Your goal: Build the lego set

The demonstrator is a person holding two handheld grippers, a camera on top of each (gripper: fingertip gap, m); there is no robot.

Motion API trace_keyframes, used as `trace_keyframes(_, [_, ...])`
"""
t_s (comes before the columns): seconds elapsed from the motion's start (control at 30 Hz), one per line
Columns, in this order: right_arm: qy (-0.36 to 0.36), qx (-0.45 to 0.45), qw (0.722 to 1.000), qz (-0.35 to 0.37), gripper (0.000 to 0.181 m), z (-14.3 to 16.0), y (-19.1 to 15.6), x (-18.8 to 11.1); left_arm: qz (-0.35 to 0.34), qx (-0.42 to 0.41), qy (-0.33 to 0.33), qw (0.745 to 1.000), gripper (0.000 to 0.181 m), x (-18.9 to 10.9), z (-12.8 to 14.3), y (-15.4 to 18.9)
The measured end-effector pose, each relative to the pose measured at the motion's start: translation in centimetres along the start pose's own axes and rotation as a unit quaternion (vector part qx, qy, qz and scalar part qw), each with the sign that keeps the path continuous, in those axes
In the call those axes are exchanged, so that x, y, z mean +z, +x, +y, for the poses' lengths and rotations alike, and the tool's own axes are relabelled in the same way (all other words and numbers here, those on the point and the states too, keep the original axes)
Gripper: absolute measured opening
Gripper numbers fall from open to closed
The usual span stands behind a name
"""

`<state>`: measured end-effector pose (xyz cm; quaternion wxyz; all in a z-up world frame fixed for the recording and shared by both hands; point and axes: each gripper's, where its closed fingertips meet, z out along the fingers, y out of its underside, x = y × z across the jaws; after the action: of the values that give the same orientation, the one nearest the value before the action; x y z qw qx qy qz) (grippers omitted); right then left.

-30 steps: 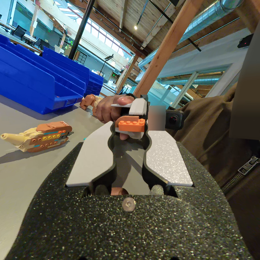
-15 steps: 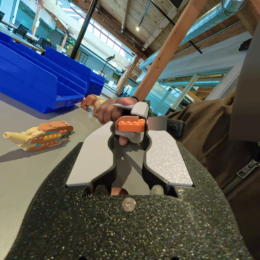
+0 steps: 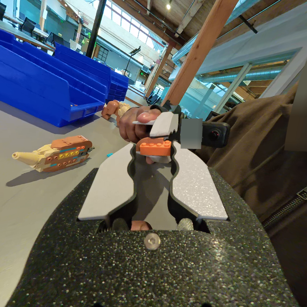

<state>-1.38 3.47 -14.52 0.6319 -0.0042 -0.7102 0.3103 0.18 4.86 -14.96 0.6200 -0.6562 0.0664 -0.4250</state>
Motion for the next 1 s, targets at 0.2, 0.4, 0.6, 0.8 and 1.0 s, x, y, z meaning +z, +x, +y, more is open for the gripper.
trace_keyframes(0.2, [0.006,0.048,0.999,0.025,0.02,0.2,0.3,0.3,-0.004,-0.01,0.016,1.0,0.04,-0.1,-0.6,-0.3])
trace_keyframes(0.4, [-0.005,0.058,0.998,0.034,0.032,0.6,0.7,0.4,-0.003,-0.012,0.025,1.0,0.04,-0.4,-1.0,-0.3])
trace_keyframes(0.6, [-0.003,0.069,0.997,0.021,0.016,0.9,0.5,0.3,-0.003,0.002,0.018,1.0,0.04,-0.3,-0.7,-0.1])
trace_keyframes(0.8, [-0.026,0.105,0.994,-0.012,0.03,1.7,-0.2,-0.1,-0.097,0.074,-0.036,0.992,0.04,-0.9,-0.1,-2.3])
trace_keyframes(1.0, [-0.127,0.155,0.976,-0.084,0.031,5.9,-2.0,-2.6,-0.234,0.169,-0.222,0.931,0.04,-3.4,3.6,-6.4])
